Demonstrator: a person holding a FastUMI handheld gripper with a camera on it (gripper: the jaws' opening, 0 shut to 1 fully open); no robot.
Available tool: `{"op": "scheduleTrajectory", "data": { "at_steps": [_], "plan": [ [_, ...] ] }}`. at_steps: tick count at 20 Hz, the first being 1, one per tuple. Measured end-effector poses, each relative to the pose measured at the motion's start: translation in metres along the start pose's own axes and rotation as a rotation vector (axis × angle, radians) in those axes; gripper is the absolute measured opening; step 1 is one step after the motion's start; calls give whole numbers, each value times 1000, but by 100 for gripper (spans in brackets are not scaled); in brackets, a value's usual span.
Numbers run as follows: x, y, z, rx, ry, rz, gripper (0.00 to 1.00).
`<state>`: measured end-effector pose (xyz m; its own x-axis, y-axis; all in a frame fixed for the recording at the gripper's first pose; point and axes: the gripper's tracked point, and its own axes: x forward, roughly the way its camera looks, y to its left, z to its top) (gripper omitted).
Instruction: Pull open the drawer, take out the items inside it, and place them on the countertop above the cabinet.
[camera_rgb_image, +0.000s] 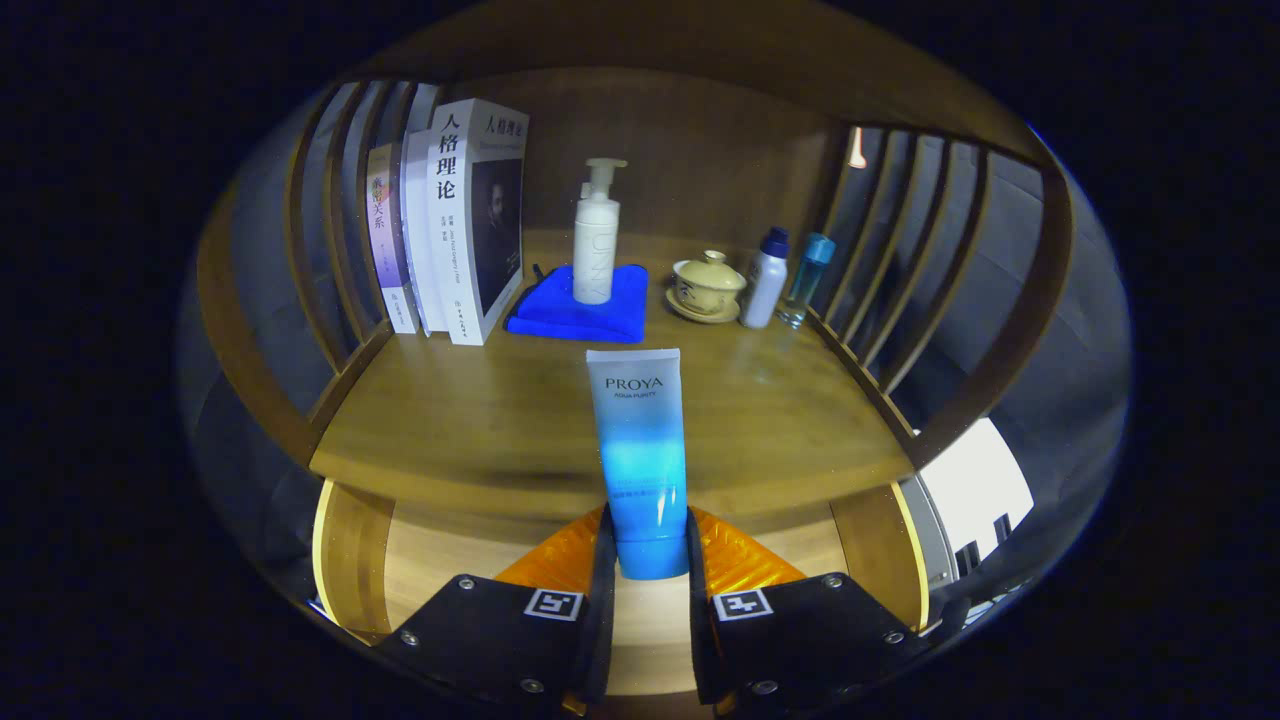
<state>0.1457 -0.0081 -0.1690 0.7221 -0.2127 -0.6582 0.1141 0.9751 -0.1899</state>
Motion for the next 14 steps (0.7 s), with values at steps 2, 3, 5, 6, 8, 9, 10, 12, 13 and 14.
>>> {"op": "scheduleTrajectory", "data": {
  "at_steps": [2,3,5,6,8,9,10,12,13,14],
  "plan": [
    [16,6,8,-16,13,19,33],
    [23,8,11,-22,20,26,34],
    [40,10,18,-33,21,39,33],
    [47,9,23,-42,13,36,33],
    [61,4,23,-66,27,32,34],
    [69,1,20,-69,41,33,36],
    [72,0,23,-57,36,41,37],
    [82,-1,25,-35,34,58,39],
    [82,-2,27,-24,28,63,40],
    [82,-3,28,-12,29,68,41]
  ]
}}
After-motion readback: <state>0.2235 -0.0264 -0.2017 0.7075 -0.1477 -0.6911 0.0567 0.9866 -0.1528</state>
